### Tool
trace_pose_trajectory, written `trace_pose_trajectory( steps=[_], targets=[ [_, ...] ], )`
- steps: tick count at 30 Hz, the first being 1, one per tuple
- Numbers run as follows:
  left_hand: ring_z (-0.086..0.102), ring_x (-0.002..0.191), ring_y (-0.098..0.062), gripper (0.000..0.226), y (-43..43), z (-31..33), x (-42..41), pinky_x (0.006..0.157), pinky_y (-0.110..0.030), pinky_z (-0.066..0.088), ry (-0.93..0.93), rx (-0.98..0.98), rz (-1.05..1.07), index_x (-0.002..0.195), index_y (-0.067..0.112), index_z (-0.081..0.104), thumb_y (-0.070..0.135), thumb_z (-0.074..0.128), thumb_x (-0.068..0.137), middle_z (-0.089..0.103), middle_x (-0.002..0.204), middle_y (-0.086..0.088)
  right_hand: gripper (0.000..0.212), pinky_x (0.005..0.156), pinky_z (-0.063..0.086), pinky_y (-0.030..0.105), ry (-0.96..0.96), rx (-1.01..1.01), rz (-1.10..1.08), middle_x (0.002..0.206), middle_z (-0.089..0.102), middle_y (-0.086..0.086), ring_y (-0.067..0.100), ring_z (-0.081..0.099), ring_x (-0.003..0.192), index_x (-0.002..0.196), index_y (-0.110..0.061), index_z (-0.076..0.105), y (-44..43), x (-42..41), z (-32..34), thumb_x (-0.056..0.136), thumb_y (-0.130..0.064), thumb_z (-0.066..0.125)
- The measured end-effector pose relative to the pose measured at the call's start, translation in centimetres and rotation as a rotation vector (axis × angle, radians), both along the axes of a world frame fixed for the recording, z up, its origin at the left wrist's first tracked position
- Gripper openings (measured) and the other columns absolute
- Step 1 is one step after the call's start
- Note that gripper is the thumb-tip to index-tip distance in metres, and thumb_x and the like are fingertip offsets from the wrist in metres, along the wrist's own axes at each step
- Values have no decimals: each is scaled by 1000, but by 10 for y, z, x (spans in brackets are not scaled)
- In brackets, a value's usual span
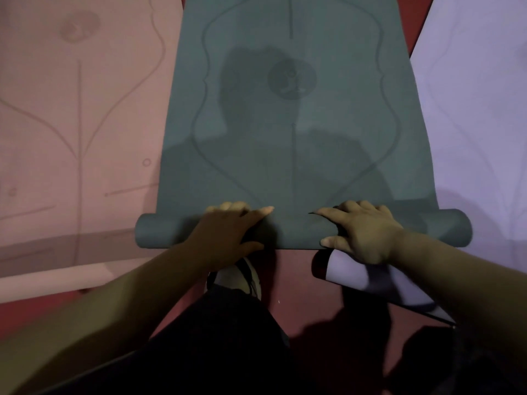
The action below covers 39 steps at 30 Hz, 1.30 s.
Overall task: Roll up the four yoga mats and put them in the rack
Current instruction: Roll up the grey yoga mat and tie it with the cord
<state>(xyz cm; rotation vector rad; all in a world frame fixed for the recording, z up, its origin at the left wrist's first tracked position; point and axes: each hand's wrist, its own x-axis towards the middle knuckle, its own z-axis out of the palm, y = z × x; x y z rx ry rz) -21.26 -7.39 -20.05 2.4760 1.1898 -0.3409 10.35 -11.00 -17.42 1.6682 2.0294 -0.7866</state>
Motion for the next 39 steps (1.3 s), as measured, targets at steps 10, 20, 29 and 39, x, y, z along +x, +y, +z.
trace_pose_trajectory(
  steps=[10,20,29,39],
  targets=[
    [54,116,-23,70,15,6,3,89,-40,41,-19,-75,39,151,51,29,72,44,85,56,123,5,90,103,35,44,-46,145,33,138,47,-5,26,45,123,155,-54,14,-13,-4,-1,72,-88,10],
    [57,112,-27,78,-4,-5,1,87,-43,43,33,144,10,152,46,27,74,35,80,56,131,0,76,107,32,44,-19,32,0,146,42,-6,26,41,131,152,-56,17,9,-2,0,84,-82,41],
    [50,118,-21,72,19,7,5,92,-38,38,15,-4,42,153,49,25,70,46,87,50,132,9,88,107,33,50,-53,249,-9,135,53,3,32,52,115,153,-45,31,-14,-7,-8,76,-86,17],
    [58,109,-28,78,1,-8,3,88,-45,42,11,278,22,150,42,35,64,62,80,59,129,-3,78,111,28,44,-59,63,-15,149,39,-3,28,40,133,155,-52,13,16,-4,-1,86,-81,35]
  ],
)
